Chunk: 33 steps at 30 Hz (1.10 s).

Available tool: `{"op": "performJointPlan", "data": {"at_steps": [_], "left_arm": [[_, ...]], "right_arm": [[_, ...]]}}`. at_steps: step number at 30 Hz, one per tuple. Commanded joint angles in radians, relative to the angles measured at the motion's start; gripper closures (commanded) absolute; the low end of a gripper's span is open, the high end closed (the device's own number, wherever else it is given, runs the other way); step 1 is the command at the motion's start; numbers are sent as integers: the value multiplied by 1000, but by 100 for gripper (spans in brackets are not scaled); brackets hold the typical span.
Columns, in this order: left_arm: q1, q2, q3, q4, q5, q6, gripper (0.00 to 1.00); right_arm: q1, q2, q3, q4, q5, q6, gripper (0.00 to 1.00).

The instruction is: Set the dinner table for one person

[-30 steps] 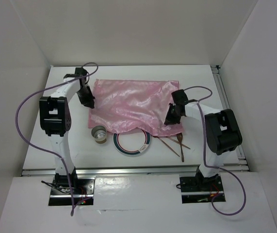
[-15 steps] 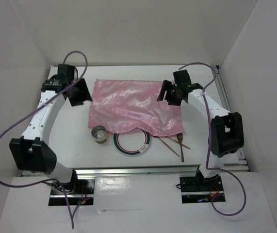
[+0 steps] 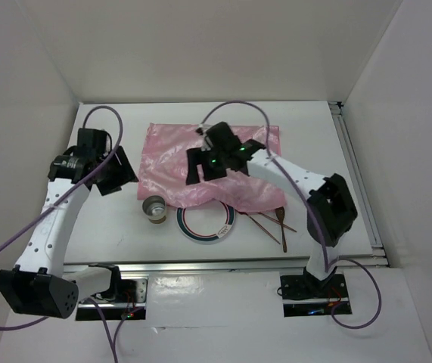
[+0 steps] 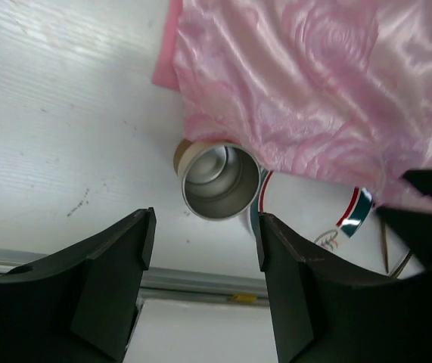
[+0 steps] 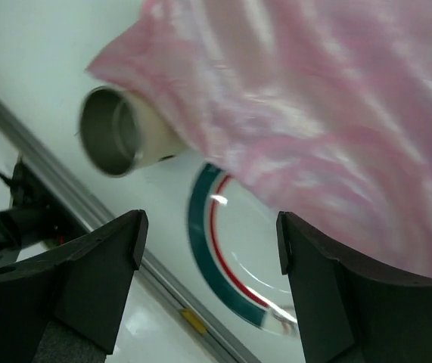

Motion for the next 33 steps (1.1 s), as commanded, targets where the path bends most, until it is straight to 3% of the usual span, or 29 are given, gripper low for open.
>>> {"op": "performJointPlan", "data": {"at_steps": [1, 6, 9, 13, 21, 24, 25, 28, 33], "left_arm": [[42, -16, 108, -53, -102, -27, 28], [76, -57, 168, -52, -147, -37, 29], [97, -68, 143, -30, -100, -26, 29], [116, -59, 116, -30, -47, -17, 29], [136, -68, 91, -10, -26, -17, 29], [145, -68, 91, -10, -26, -6, 29], [145, -68, 102, -10, -26, -6, 29], [156, -68, 114, -10, -26, 3, 29], [165, -32, 184, 23, 31, 13, 29]], "right_arm": [[115, 85, 109, 15, -2, -19, 19], [211, 251, 266, 24, 14, -19, 19], [267, 344, 394, -31, 43, -19, 20], [290, 403, 436, -55, 118, -19, 25], [301, 423, 436, -55, 167, -19, 59], [301, 423, 436, -55, 167, -19, 80], [301, 423, 436, -55, 150, -19, 80], [301, 423, 468, -78, 129, -41, 99], [278, 357, 549, -131, 81, -62, 100]]}}
